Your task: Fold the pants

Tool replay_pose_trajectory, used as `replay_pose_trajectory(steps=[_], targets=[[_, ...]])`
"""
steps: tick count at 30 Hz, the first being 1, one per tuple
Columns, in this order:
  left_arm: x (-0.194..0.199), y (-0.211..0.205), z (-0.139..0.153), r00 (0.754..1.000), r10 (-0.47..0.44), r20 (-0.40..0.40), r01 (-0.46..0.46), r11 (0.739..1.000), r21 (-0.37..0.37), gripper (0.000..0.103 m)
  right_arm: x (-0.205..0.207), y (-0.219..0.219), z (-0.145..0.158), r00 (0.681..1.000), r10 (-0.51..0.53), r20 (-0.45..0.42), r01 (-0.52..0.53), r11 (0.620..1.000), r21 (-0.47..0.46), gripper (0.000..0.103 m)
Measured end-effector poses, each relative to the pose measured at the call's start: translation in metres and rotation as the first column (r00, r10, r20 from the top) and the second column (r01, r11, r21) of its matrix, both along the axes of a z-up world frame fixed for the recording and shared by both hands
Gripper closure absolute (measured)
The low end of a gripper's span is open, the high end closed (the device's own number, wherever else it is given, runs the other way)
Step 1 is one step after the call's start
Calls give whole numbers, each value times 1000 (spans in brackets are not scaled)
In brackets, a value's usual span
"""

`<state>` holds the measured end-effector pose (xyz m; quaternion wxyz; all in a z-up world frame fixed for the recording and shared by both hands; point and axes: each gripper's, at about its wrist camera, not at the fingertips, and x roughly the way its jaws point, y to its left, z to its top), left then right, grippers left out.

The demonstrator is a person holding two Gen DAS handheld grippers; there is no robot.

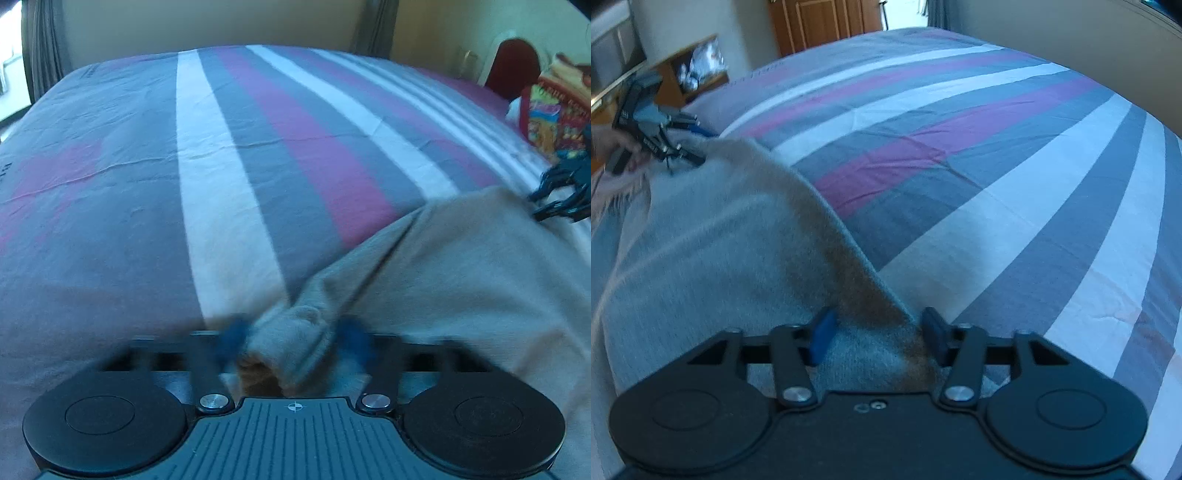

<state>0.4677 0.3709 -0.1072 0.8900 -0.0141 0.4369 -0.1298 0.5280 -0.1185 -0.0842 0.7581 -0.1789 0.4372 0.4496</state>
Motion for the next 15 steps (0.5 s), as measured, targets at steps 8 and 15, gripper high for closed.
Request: replay_pose_trajectory(steps=[8, 15], targets=[[-60, -26, 61, 980, -43, 193, 17, 991, 135, 83, -59, -18, 43, 971, -39, 236, 37, 999, 15, 97], [-166, -41, 126, 935, -114, 335, 53, 981, 186, 83, -193, -67, 133, 885, -8, 465, -35, 996, 83, 97]])
